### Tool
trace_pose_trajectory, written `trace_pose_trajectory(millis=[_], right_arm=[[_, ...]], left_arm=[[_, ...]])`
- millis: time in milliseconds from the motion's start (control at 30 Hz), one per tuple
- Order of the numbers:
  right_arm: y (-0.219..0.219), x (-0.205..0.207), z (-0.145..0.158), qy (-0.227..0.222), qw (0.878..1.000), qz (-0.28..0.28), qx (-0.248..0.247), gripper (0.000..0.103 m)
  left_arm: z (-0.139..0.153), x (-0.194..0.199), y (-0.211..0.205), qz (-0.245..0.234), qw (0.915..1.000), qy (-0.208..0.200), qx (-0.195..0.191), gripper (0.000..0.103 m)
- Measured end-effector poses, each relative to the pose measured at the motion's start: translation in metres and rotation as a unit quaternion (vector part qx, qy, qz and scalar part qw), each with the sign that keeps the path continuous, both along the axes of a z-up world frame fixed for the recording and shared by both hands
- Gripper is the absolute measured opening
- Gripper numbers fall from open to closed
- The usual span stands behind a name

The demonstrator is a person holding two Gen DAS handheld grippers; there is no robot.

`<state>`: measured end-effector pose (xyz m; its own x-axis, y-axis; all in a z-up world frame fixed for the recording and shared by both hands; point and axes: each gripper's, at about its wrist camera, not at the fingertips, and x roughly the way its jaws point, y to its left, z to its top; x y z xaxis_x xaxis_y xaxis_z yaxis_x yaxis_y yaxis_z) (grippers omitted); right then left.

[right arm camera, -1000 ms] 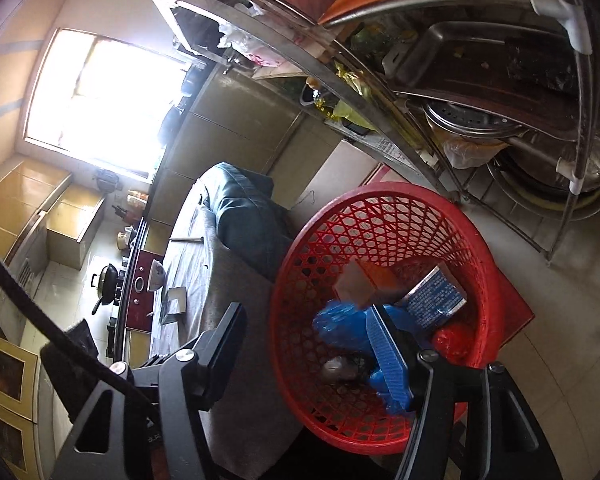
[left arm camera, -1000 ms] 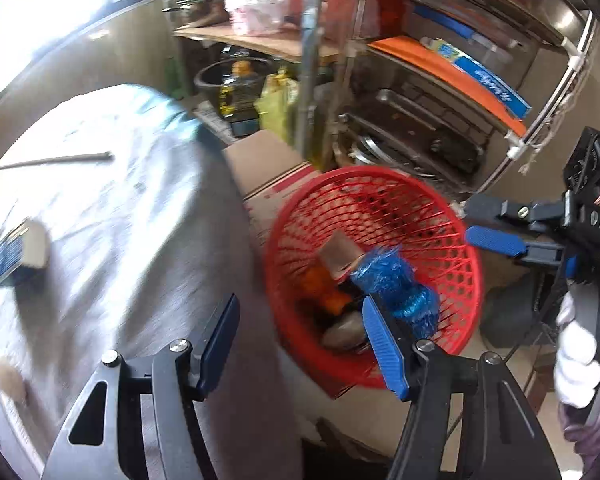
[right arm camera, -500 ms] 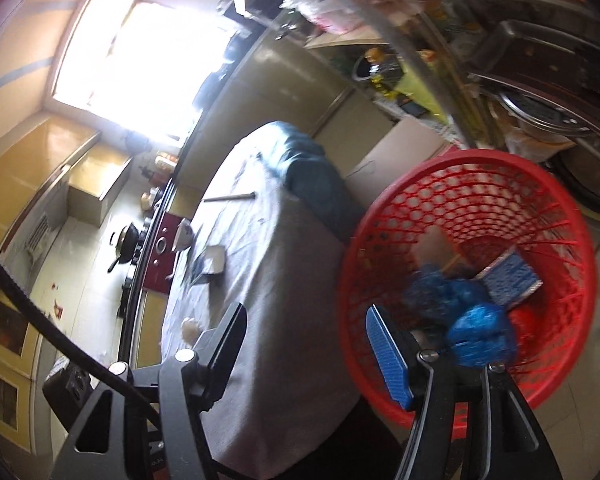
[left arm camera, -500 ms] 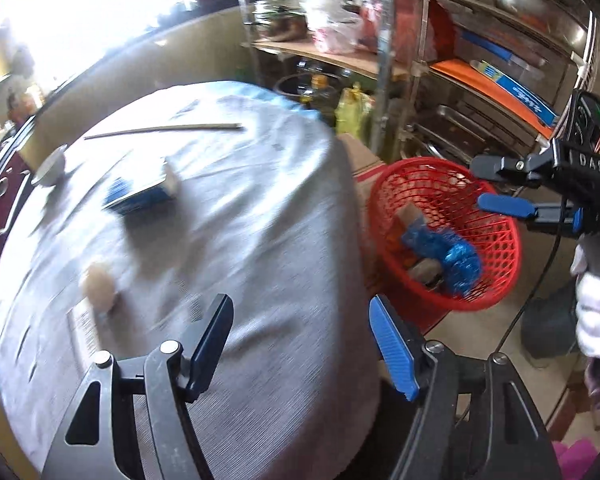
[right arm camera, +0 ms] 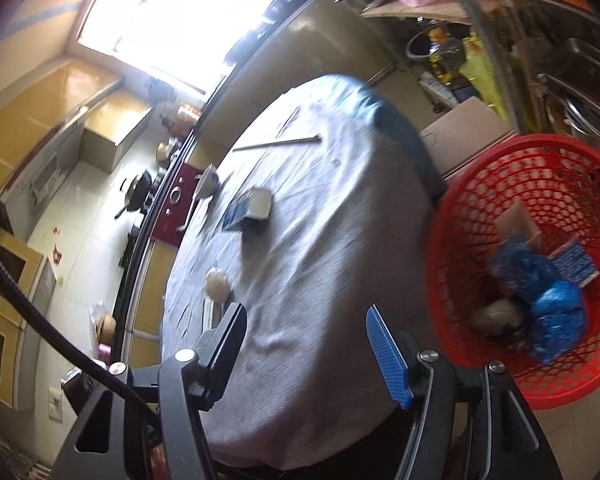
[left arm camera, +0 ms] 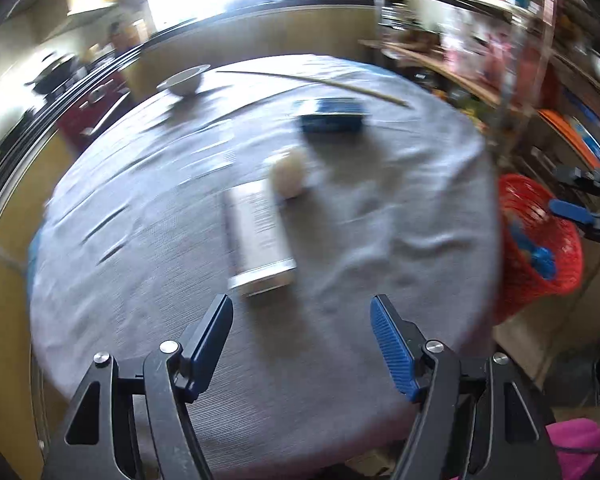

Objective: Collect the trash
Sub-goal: 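Return both tools over the table toward the white medicine box and tray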

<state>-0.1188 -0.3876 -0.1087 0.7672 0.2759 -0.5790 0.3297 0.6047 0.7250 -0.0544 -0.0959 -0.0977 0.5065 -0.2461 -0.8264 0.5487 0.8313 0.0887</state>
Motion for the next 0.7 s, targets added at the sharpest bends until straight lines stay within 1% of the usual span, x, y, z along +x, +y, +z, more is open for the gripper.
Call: trace_pose_trajectory(millis=[200, 333, 500, 700], right_arm=[[0.038, 0.025, 0.004, 0.008, 0.999, 0.045, -0.013, 0.066], [0.058, 0.038, 0.001, 0.015, 0.997, 0.071, -0.015, 0.066], [0.079, 0.05, -0.007, 0.026, 0.995, 0.099, -0.013, 0.066], [0.087, 0.055, -0.01, 0.026, 0.993, 0.117, -0.013, 0.066]], left_arm=[[-0.007, 0.017, 0.053, 0.074, 0.9972, -0.002, -0.007, 0.072], [-0.011, 0.028, 0.078, 0.103, 0.9946, 0.003, -0.014, 0.072], [-0.013, 0.033, 0.087, 0.116, 0.9931, 0.009, -0.018, 0.072], [-0.014, 0.038, 0.086, 0.119, 0.9927, 0.013, -0.017, 0.072]])
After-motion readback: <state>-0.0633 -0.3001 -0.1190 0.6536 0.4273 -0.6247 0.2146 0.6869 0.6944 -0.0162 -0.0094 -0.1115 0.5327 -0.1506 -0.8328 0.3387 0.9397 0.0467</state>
